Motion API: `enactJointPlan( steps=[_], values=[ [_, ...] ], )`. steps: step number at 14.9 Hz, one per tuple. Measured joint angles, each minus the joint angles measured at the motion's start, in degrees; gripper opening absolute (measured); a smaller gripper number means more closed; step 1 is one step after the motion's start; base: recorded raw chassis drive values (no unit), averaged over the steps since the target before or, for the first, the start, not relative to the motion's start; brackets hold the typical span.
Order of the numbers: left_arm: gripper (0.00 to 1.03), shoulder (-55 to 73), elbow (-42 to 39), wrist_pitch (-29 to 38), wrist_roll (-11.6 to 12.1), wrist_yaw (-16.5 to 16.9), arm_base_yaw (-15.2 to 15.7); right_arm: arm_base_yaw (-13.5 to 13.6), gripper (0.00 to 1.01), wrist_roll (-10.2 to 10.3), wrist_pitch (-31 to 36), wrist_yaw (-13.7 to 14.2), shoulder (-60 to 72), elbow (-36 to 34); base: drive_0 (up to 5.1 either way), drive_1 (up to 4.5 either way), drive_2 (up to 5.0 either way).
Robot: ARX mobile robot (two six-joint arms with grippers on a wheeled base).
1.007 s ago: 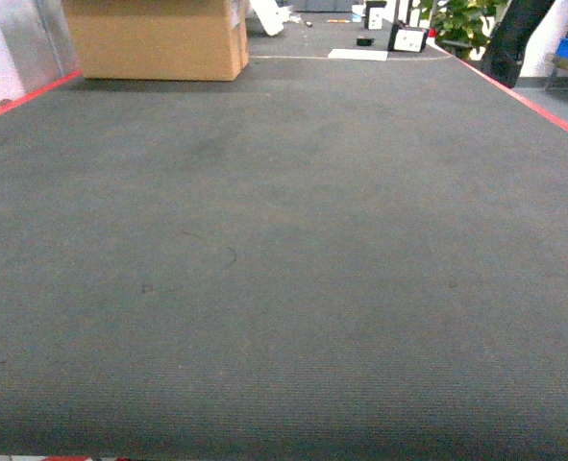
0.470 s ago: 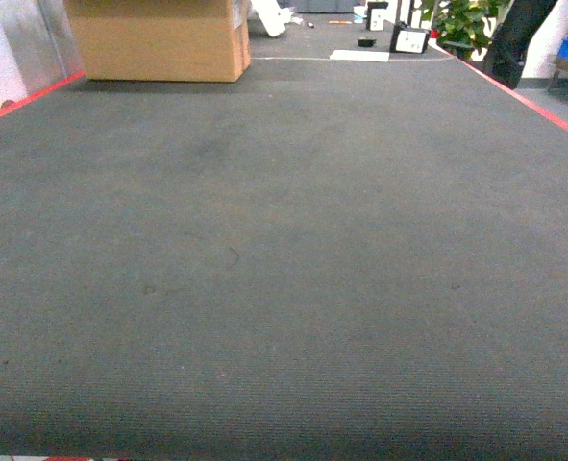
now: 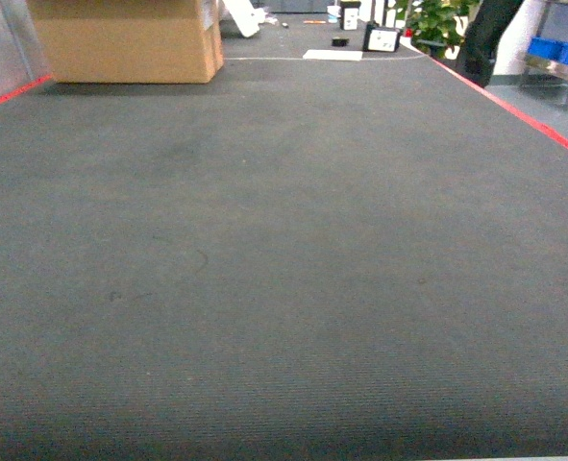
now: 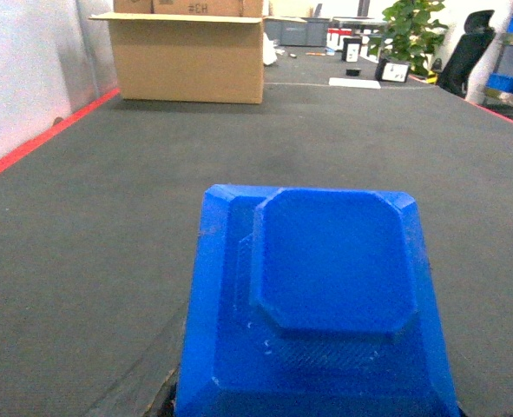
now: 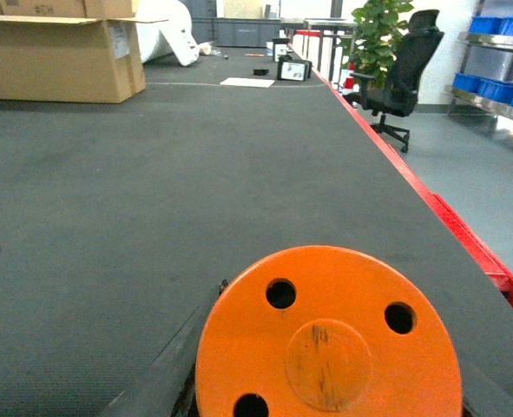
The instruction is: Sort blue parts and orange caps into right shelf containers
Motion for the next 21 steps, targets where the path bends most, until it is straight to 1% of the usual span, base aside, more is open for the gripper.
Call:
enactJointPlan(
  steps=[21],
  values=[
    [0.43, 0.00, 0.00, 0.00, 0.00, 0.02, 0.00, 0.00, 0.45, 0.00, 0.00, 0.00, 0.00, 0.00, -1.6, -1.58, -1.6]
  ],
)
